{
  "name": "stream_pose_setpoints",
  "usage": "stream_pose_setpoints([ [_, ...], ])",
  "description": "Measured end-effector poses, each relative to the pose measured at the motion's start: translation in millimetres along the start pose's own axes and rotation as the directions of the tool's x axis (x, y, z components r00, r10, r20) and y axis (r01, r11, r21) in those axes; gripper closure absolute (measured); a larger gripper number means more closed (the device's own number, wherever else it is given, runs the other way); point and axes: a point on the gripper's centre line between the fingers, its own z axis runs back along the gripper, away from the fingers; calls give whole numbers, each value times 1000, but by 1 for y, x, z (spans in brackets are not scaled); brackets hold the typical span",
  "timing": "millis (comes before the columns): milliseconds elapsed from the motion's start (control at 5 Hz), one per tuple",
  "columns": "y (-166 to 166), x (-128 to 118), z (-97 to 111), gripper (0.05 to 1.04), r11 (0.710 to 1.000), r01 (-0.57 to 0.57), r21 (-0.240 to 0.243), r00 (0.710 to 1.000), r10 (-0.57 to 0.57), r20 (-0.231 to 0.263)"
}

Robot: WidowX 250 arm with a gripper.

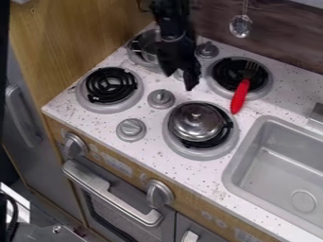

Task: Move the silver pot from the upper left burner to the lower left burner of the stove

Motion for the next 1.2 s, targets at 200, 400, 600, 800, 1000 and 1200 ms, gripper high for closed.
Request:
stream_pose_setpoints([
  [200, 17, 19, -1, 85, 993, 79, 92, 993, -87, 84],
  [400, 32, 27, -4, 85, 988, 71, 136, 996, -78, 53],
  [600, 45, 32, -4, 85, 985, 41, 165, 998, -48, 39],
  [800, 55, 29, -27, 85, 986, 10, 164, 1000, -14, 26],
  [1000, 61, 31, -40, 85, 984, -33, 176, 999, 28, 28],
  [1200, 64, 30, -56, 85, 984, -56, 170, 998, 53, 19],
])
